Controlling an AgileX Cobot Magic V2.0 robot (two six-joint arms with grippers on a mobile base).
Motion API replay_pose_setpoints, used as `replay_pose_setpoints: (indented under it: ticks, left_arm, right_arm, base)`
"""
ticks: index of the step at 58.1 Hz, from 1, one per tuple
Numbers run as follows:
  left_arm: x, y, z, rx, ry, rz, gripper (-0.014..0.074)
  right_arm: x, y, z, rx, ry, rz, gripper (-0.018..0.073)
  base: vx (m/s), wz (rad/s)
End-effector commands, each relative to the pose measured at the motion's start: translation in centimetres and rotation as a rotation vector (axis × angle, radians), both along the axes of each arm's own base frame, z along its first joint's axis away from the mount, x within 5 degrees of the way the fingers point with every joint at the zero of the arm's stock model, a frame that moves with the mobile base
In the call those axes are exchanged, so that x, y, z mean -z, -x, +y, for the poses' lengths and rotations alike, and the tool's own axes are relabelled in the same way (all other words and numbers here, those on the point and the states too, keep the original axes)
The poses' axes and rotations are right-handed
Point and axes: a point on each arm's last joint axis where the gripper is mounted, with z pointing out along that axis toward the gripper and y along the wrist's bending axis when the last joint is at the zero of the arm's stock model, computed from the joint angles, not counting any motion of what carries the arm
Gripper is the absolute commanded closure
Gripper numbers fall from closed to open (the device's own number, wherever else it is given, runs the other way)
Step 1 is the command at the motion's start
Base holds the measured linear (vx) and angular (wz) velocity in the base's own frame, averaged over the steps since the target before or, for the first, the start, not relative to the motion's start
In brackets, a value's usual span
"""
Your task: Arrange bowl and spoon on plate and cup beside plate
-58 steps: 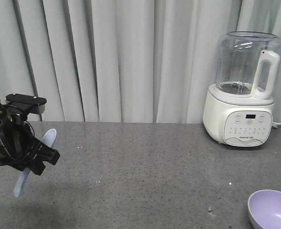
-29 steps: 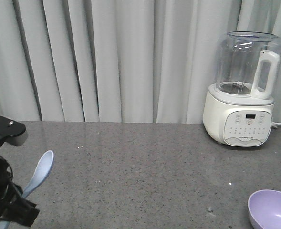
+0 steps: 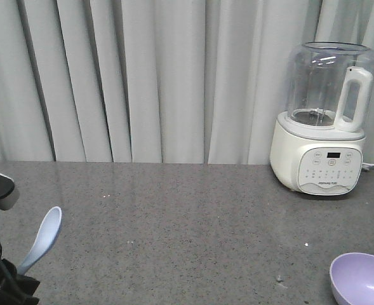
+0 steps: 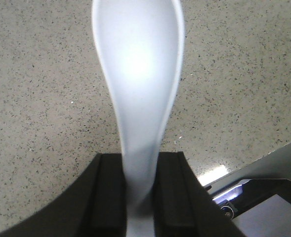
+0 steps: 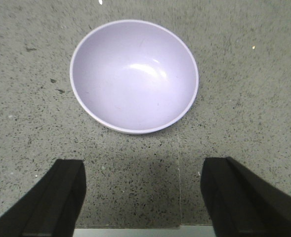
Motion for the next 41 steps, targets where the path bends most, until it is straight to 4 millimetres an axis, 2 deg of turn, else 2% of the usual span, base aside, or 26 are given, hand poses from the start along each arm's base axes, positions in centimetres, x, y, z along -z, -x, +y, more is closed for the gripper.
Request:
replay_pose_setpoints:
  ticks: [1, 7, 14, 27, 41]
  left_arm:
    - [-1.5, 0.2, -0.1, 0.006, 0.046, -0.087, 0.0450]
    - [-1.5, 0.3, -0.1, 0.006, 0.044, -0.082, 0.0450]
    - [-1.5, 0.3, -0.1, 0.006, 0.044, -0.082, 0.0450]
    - [-1.5, 0.3, -0.1, 0.009, 0.042, -0.084, 0.0450]
    - [-1.5, 0.2, -0.1, 0.009, 0.043, -0.086, 0.0450]
  right_arm:
    - [-1.9, -2.4, -0.5, 0.027, 0.014, -0.041, 0.0020]
    - [-2.3, -4.6, -2.2, 0.103, -0.033, -0.018, 0.0020]
    - [-1.9, -6.5, -4.3, 0.117, -0.095, 0.038, 0.0020]
    - [1.3, -9.1, -8.5, 0.213, -0.217, 0.118, 0.0020]
    - [4.8, -12.3, -9.5, 0.207, -0.284, 0.129, 0.0020]
  base:
    - [0.00, 0.00]
    - [0.00, 0.00]
    - [0.00, 0.00]
    - [0.00, 0.00]
    - [0.00, 0.00]
